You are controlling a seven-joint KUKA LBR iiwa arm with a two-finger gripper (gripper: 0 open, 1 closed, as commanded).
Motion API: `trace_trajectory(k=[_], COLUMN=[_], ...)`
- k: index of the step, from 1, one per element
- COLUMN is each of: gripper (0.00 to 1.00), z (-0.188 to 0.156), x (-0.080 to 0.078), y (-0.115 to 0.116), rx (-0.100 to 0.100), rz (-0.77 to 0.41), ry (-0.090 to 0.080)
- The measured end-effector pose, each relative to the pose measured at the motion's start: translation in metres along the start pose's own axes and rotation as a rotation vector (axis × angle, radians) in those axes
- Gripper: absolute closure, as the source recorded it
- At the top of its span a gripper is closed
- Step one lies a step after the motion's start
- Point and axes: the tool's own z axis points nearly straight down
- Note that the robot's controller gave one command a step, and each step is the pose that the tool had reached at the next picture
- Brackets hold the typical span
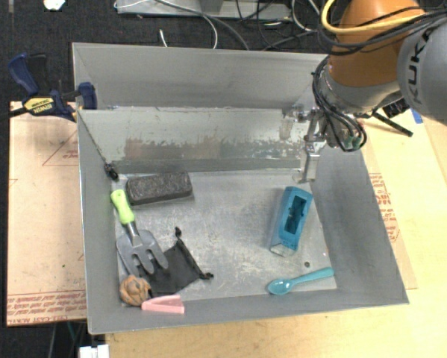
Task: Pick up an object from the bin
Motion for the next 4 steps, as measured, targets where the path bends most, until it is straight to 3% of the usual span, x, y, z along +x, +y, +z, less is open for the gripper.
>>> trace_trajectory(k=[1,2,3,4], gripper=[0.00,0.00,0.00,0.00], z=[-0.005,0.056,0.072,0.104], x=[-0.001,0.018,0.036,0.033], y=[0.000,-0.022,-0.044,-0.055], rx=[0.001,0.001,0.004,0.001], rz=[-0.002,-0.147,-0.556,-0.770], ry=[-0.008,-0.009,-0.013,-0.006])
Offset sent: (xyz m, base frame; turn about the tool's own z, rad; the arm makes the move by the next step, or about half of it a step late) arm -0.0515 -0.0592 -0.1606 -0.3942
